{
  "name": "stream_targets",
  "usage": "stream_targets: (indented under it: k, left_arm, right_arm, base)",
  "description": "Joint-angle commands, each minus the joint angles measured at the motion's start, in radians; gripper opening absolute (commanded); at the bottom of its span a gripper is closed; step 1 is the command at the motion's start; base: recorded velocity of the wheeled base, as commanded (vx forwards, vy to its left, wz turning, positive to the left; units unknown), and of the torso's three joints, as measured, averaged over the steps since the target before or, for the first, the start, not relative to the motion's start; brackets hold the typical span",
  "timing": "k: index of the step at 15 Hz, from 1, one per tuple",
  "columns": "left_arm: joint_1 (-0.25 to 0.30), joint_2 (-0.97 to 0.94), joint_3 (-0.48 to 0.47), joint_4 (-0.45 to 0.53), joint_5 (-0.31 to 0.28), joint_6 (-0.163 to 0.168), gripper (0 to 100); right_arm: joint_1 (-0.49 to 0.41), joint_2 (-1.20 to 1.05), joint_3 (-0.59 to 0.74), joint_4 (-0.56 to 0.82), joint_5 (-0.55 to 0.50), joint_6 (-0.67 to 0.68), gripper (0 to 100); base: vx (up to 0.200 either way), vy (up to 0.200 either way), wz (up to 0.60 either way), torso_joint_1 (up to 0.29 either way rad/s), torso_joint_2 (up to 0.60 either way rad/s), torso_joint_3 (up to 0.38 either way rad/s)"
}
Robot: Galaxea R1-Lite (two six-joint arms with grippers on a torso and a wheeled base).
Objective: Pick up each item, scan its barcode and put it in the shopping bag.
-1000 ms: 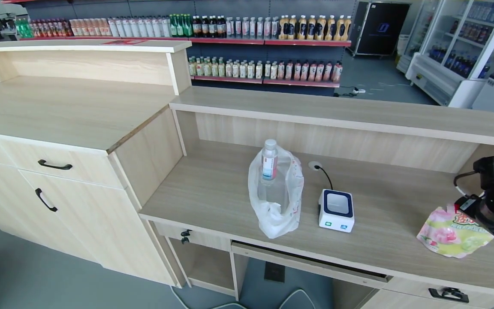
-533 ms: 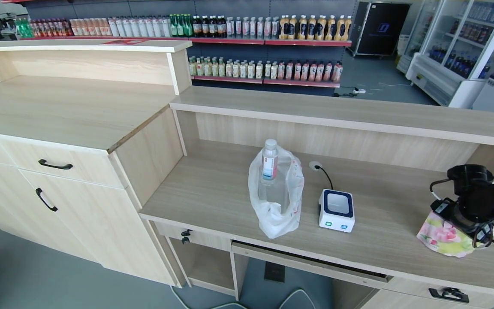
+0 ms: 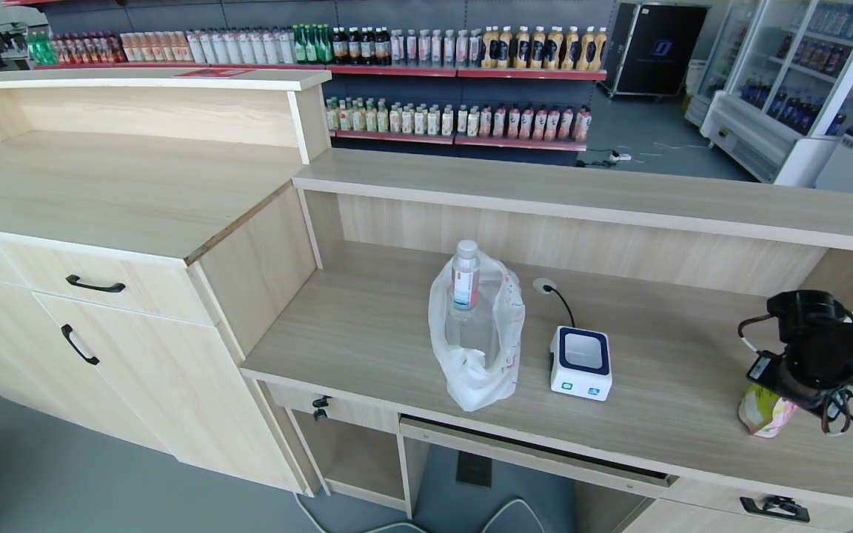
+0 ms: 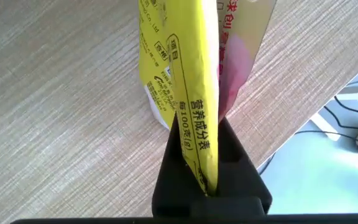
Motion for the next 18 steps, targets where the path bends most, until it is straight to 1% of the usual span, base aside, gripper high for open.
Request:
stream_targets:
  k: [1, 6, 8, 10, 11, 12, 13, 14, 15, 16, 17, 18]
  left_arm:
    - [0.000, 0.000, 0.000, 0.000, 0.000, 0.000, 100]
    - [0.000, 0.000, 0.000, 0.000, 0.000, 0.000, 100]
    - [0.000, 0.000, 0.000, 0.000, 0.000, 0.000, 100]
    - [0.000, 0.000, 0.000, 0.000, -0.002, 0.000, 100]
    - [0.000, 0.000, 0.000, 0.000, 0.000, 0.000, 100]
    - [0.000, 0.000, 0.000, 0.000, 0.000, 0.000, 100]
    - [0.000, 0.000, 0.000, 0.000, 0.000, 0.000, 100]
    - [0.000, 0.000, 0.000, 0.000, 0.000, 0.000, 100]
    - [0.000, 0.000, 0.000, 0.000, 0.000, 0.000, 100]
    - [0.000, 0.000, 0.000, 0.000, 0.000, 0.000, 100]
    - [0.000, 0.000, 0.000, 0.000, 0.000, 0.000, 100]
    - [0.000, 0.000, 0.000, 0.000, 0.000, 0.000, 100]
  right_arm:
    - [0.007, -0.011, 0.017, -0.001, -0.008, -0.017, 0]
    - [0.042, -0.076, 0.027, -0.009, -0.022, -0.028, 0]
    - [0.059, -0.183, 0.043, -0.019, 0.001, -0.075, 0]
    - [0.082, -0.349, 0.080, -0.021, 0.159, -0.141, 0]
    - [0.094, -0.449, 0.104, -0.021, 0.263, -0.183, 0]
    - [0.102, -0.504, 0.122, -0.023, 0.331, -0.204, 0]
    - [0.107, -0.645, 0.185, -0.021, 0.529, -0.287, 0]
    - [0.101, -0.725, 0.238, -0.021, 0.687, -0.373, 0]
    - [0.087, -0.774, 0.274, -0.021, 0.806, -0.441, 0]
    - [0.067, -0.851, 0.325, -0.019, 0.994, -0.530, 0]
    - [0.067, -0.878, 0.336, -0.018, 1.053, -0.545, 0]
    - [0.081, -0.946, 0.345, -0.009, 1.179, -0.546, 0]
  base:
    - [0.000, 0.000, 0.00, 0.000, 0.00, 0.000]
    - [0.000, 0.000, 0.00, 0.000, 0.00, 0.000]
    - [0.000, 0.000, 0.00, 0.000, 0.00, 0.000]
    - [0.000, 0.000, 0.00, 0.000, 0.00, 0.000]
    - [0.000, 0.000, 0.00, 0.000, 0.00, 0.000]
    - [0.000, 0.000, 0.00, 0.000, 0.00, 0.000]
    - [0.000, 0.000, 0.00, 0.000, 0.00, 0.000]
    - [0.000, 0.000, 0.00, 0.000, 0.00, 0.000]
    - [0.000, 0.000, 0.00, 0.000, 0.00, 0.000]
    - [0.000, 0.000, 0.00, 0.000, 0.00, 0.000]
    - [0.000, 0.000, 0.00, 0.000, 0.00, 0.000]
    - [0.000, 0.000, 0.00, 0.000, 0.00, 0.000]
